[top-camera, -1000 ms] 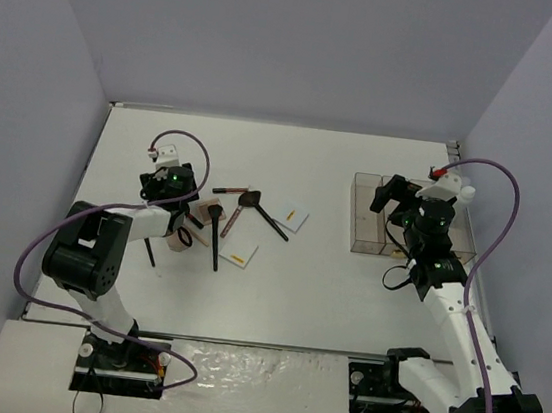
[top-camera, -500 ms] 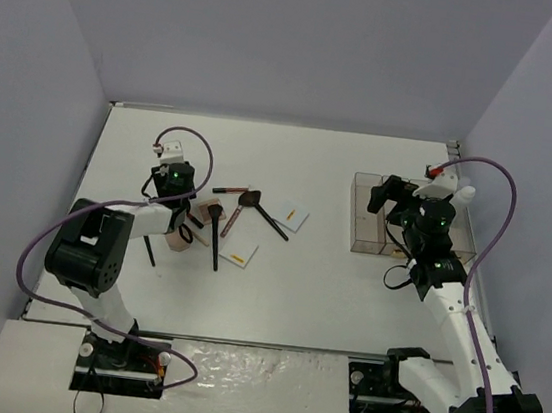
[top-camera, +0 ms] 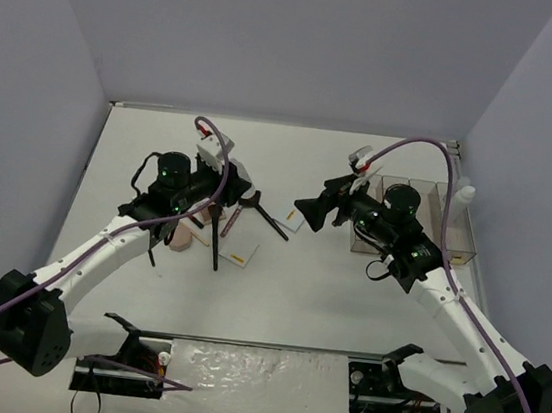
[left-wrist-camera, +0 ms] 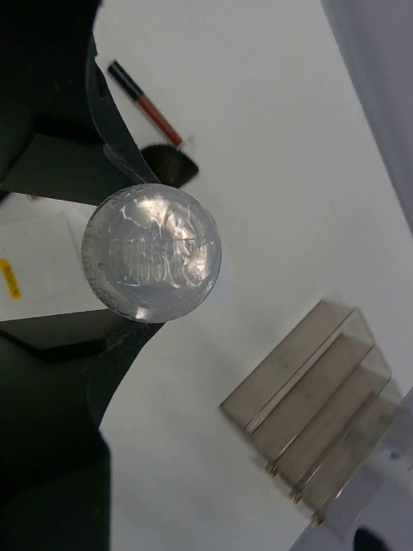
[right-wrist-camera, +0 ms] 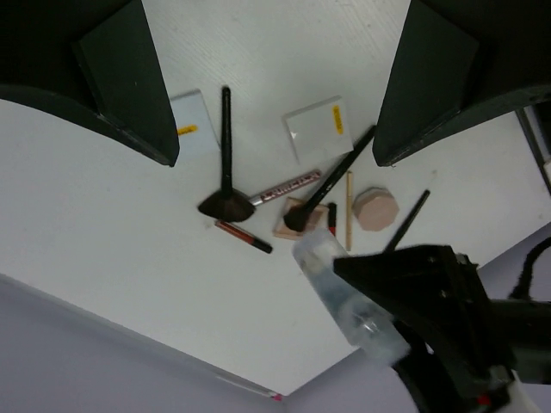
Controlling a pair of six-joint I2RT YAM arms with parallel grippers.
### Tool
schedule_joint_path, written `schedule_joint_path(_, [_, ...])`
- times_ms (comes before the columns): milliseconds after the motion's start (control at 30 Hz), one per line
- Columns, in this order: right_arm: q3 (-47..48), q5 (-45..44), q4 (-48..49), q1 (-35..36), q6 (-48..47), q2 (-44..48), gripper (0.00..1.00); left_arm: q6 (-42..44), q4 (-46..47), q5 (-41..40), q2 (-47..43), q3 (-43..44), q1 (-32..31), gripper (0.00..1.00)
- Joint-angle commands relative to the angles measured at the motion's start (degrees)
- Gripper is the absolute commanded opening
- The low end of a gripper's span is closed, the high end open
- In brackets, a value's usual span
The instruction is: Organize the makeup
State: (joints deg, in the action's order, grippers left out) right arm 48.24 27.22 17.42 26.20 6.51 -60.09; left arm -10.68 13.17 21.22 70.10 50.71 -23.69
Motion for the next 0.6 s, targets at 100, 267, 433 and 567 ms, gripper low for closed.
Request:
schedule_joint_path(100, [7.30,4.01,6.25,8.08,-4.53,-3.32,0.81,6.52,-9.04,16.65,-4.40,6.69,-7.47,0.00])
schedule_joint_path(267, [9.20,5.09,7.90,9.63,-3.60,-4.82,0.65,9.06,-15.33,19.89,-5.21,9.70,-8.47,0.00])
schedule_joint_path(433, [10.87,5.83,7.03,10.56,-4.73,-6.23,0.62,9.52,-16.64,23.08,-5.17,11.70,-8.60,0.00])
schedule_joint_path(567, [11.78,8.39,8.42,11.09,-3.78,-7.42,0.58,10.23,-18.34,24.00,-3.80,13.34,-9.18,0.00])
